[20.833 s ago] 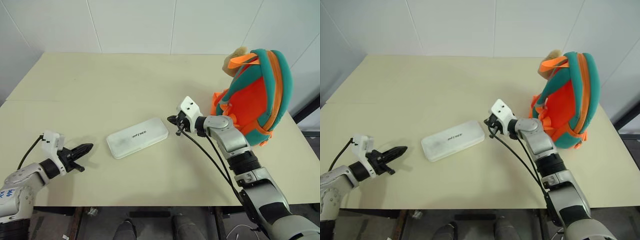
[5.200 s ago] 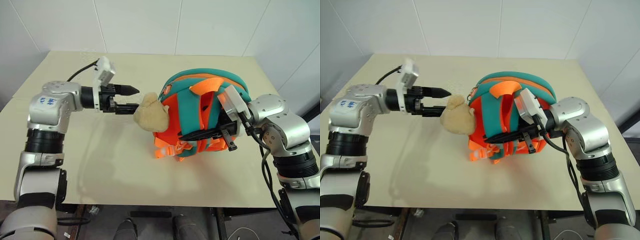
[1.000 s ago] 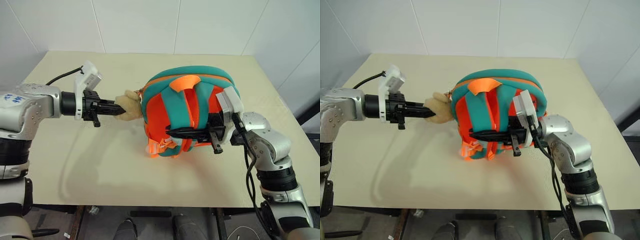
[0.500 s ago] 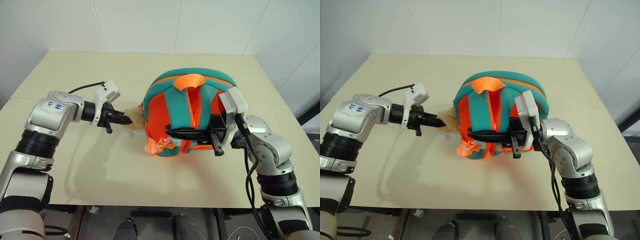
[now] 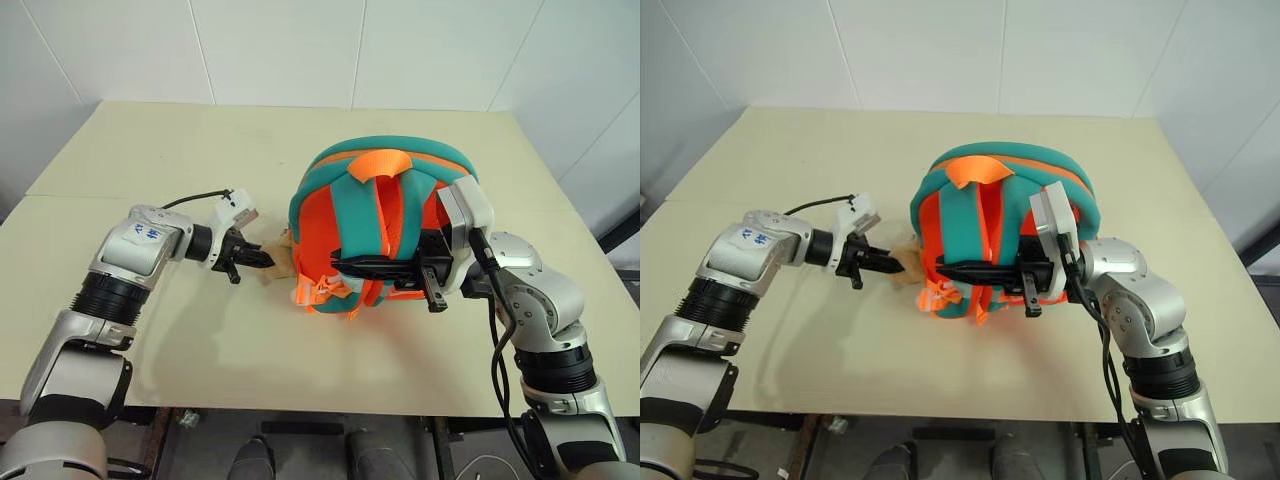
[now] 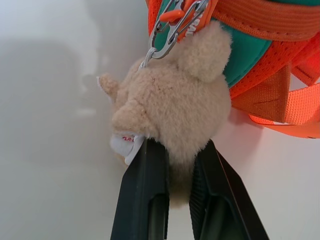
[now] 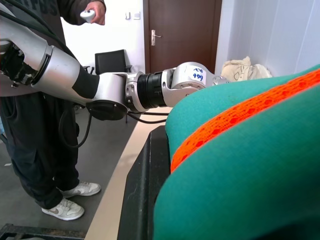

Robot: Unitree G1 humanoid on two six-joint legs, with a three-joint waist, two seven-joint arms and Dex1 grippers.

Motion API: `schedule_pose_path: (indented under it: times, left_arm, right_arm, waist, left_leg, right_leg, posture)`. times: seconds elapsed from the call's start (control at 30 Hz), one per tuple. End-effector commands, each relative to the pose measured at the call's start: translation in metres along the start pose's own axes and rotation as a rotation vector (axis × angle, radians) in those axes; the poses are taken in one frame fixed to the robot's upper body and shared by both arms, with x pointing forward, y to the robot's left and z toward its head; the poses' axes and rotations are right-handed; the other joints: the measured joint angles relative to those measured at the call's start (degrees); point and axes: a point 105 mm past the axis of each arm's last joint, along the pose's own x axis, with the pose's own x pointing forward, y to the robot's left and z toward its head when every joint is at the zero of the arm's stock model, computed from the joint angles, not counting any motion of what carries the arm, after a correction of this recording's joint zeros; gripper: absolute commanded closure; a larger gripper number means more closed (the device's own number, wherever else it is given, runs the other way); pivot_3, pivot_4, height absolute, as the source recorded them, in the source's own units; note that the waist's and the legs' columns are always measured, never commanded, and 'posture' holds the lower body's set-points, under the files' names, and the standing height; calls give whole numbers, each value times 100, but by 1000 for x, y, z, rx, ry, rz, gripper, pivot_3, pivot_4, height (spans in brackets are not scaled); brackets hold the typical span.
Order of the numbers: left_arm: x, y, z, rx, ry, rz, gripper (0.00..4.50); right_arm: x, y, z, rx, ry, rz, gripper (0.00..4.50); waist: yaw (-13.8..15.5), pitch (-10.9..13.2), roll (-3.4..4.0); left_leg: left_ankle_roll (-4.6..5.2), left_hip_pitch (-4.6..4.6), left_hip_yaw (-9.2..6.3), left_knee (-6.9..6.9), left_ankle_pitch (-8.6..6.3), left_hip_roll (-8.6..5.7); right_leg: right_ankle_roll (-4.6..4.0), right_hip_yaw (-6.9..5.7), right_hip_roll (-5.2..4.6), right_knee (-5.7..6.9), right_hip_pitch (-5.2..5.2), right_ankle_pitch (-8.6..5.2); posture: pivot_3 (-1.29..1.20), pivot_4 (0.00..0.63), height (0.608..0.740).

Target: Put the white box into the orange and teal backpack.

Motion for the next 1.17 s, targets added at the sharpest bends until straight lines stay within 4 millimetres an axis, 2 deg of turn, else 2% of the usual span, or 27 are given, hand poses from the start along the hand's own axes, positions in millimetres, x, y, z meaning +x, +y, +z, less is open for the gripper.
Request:
schedule_pose_path:
  times: [0.03, 0.1, 0.23, 0.37, 0.53, 0.67, 0.8, 0.9, 1.0, 1.07, 1.17]
  left_arm:
    - [-11, -1, 19, -42, -155, -24, 4308]
    - [-20, -5, 31, -61, -242, -44, 4308]
    - [-34, -6, 21, -59, -242, -16, 3005]
    - [-53, -6, 18, -62, -280, 44, 1668]
    - [-74, -15, 7, -17, -290, 97, 21]
    - [-91, -19, 2, 22, -335, 106, 4]
    - [-110, -14, -1, 54, -390, 147, 4]
    - [-124, -9, -7, 61, -431, 173, 4]
    - [-128, -9, -12, 74, -444, 171, 4]
    - [-132, -8, -15, 88, -455, 168, 4]
    - [-136, -5, -15, 108, -483, 172, 4]
  right_arm:
    - [-4, -2, 10, -46, 56, -13, 4500]
    - [-9, -5, 9, -36, 104, -27, 4500]
    - [-19, -13, 16, -56, 171, -79, 3245]
    - [-31, -11, 21, -74, 222, -91, 1852]
    - [-59, -19, 32, -123, 308, -186, 105]
    - [-85, -28, 37, -169, 408, -275, 45]
    - [-120, -27, 47, -209, 523, -380, 45]
    - [-148, -21, 54, -219, 612, -471, 45]
    - [-167, -11, 61, -218, 673, -525, 45]
    - [-188, -5, 61, -210, 728, -587, 45]
    - [-208, -1, 62, -206, 729, -684, 45]
  waist:
    - [36, 0, 0]
    - [77, 3, 1]
    - [86, 3, 1]
    - [90, 3, 1]
    - [104, 3, 1]
    - [122, 5, -2]
    - [127, 6, -3]
    - [118, 6, -3]
    - [114, 6, -1]
    - [114, 6, -1]
    - [113, 6, -1]
  left_leg:
    - [0, 0, 0, 2, 0, 0]
    - [0, -4, 0, 7, 0, -1]
    - [1, -2, 0, -1, -1, 0]
    - [1, -3, 0, -8, -1, 0]
    - [2, -3, 3, -14, -1, 0]
    - [4, -3, 6, -3, -2, -1]
    - [5, -3, 6, -2, -3, -1]
    - [8, -2, 10, -12, -5, -1]
    - [11, -1, 13, -17, -7, -1]
    - [13, 0, 15, -16, -8, 0]
    - [15, 1, 19, -11, -10, 0]
  right_leg:
    - [0, 0, 0, 0, 1, 0]
    - [2, 0, -1, 0, 0, 1]
    - [1, 0, -1, -1, -3, 1]
    - [-1, 0, -1, -5, -6, -1]
    - [-2, 0, -5, -11, -6, -1]
    - [-2, 0, -7, -12, -4, -1]
    - [-2, 0, -8, -15, -3, -1]
    - [-4, 1, -9, -22, -3, -2]
    - [-7, 1, -10, -24, -4, -4]
    - [-7, 1, -10, -24, -4, -5]
    - [-7, 2, -10, -24, -2, -5]
  posture:
    - [0, 150, 740]
    - [0, 150, 740]
    - [0, 150, 740]
    - [0, 150, 740]
    - [0, 150, 740]
    - [0, 150, 740]
    - [0, 150, 740]
    - [0, 150, 740]
    - [0, 150, 740]
    - [0, 150, 740]
    - [0, 150, 740]
